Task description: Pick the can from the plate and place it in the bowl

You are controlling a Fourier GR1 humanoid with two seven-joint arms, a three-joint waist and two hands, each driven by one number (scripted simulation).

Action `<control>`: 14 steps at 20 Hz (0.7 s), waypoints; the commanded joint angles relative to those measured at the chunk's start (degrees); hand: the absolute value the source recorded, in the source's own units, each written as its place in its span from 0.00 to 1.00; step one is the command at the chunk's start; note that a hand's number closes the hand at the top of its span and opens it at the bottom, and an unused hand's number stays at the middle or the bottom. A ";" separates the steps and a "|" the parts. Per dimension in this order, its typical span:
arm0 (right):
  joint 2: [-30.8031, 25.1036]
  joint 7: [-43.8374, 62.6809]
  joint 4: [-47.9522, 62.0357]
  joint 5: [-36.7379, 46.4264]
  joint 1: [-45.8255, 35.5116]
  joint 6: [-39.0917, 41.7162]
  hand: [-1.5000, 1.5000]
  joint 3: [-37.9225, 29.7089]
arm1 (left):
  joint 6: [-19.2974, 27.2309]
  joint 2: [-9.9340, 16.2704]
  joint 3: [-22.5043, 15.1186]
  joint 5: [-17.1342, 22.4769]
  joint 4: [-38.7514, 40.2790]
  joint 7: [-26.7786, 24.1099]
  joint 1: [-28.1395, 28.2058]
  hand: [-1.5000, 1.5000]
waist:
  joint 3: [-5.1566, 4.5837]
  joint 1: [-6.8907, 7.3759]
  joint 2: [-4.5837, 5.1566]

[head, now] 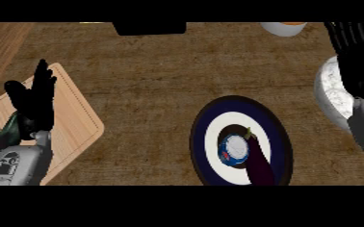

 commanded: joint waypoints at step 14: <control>9.14 -14.66 -24.38 18.49 30.60 -6.64 0.00 26.18 | -8.73 -8.51 -12.82 0.44 -7.96 -6.11 2.07 0.50 | -1.08 0.02 0.26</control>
